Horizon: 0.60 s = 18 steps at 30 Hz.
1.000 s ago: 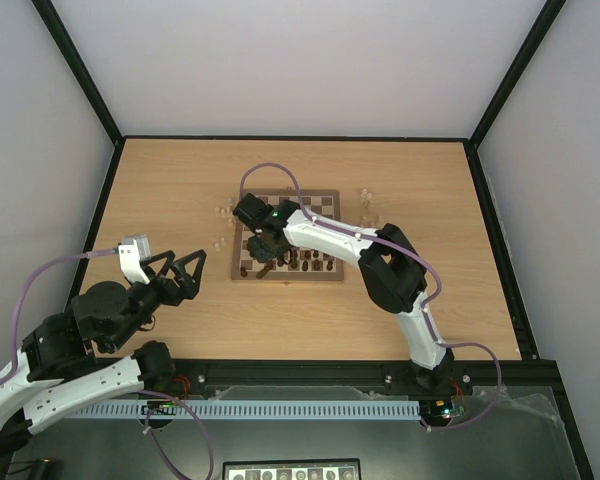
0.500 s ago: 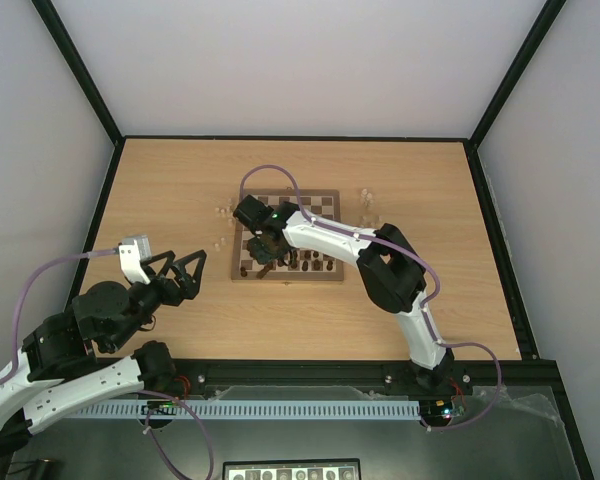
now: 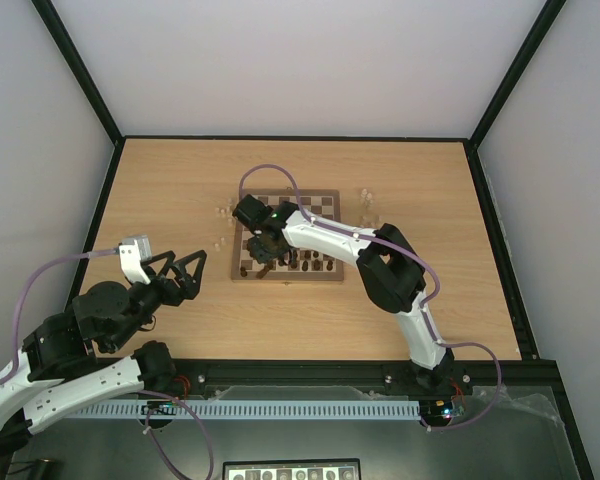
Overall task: Set up the chess pieces on the board
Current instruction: Place the chess piece on the chessboard.
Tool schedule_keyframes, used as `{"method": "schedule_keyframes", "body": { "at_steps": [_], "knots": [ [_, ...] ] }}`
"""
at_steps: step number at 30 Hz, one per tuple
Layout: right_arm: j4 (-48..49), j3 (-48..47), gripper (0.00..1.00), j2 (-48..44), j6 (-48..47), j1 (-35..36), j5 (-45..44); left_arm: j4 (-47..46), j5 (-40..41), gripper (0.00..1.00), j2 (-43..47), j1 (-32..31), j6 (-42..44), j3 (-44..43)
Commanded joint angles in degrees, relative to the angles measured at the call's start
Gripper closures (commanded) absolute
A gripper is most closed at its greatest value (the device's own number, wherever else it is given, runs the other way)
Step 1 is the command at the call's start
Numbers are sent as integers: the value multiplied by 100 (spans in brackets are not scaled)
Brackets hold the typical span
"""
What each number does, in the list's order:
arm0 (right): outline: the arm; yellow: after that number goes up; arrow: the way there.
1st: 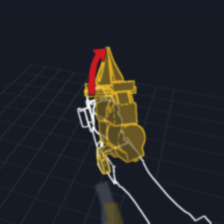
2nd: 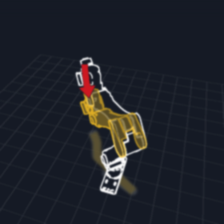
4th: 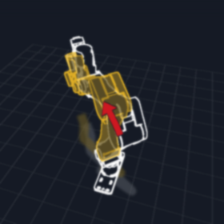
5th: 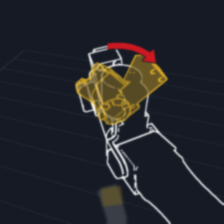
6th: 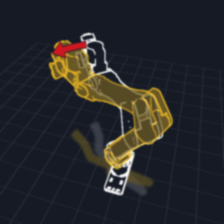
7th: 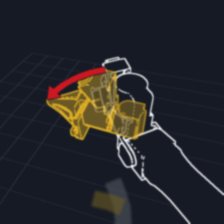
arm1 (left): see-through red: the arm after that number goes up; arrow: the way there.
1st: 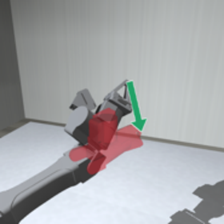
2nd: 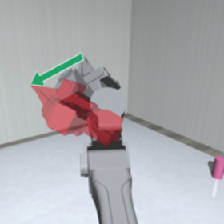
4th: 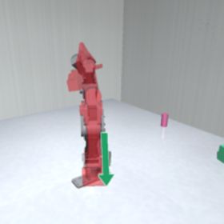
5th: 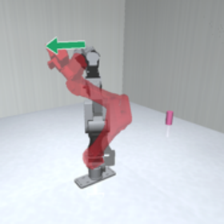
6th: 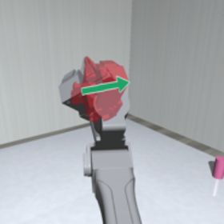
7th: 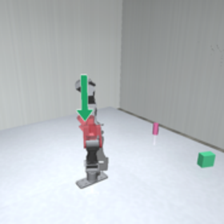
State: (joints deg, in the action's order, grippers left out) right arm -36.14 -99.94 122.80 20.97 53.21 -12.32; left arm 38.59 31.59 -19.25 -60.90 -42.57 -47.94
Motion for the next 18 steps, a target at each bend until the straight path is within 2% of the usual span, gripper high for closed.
{"method": "schedule_keyframes", "body": {
  "at_steps": [1, 18],
  "knots": [
    [-244, -196, 82, 127, -41, -21, -91, 14, 78, 1, -9, -35, 73, 35],
    [-314, -357, 73, -62, -47, -7, -15, 9, 94, 1, -1, -33, 73, 39]
  ]
}}
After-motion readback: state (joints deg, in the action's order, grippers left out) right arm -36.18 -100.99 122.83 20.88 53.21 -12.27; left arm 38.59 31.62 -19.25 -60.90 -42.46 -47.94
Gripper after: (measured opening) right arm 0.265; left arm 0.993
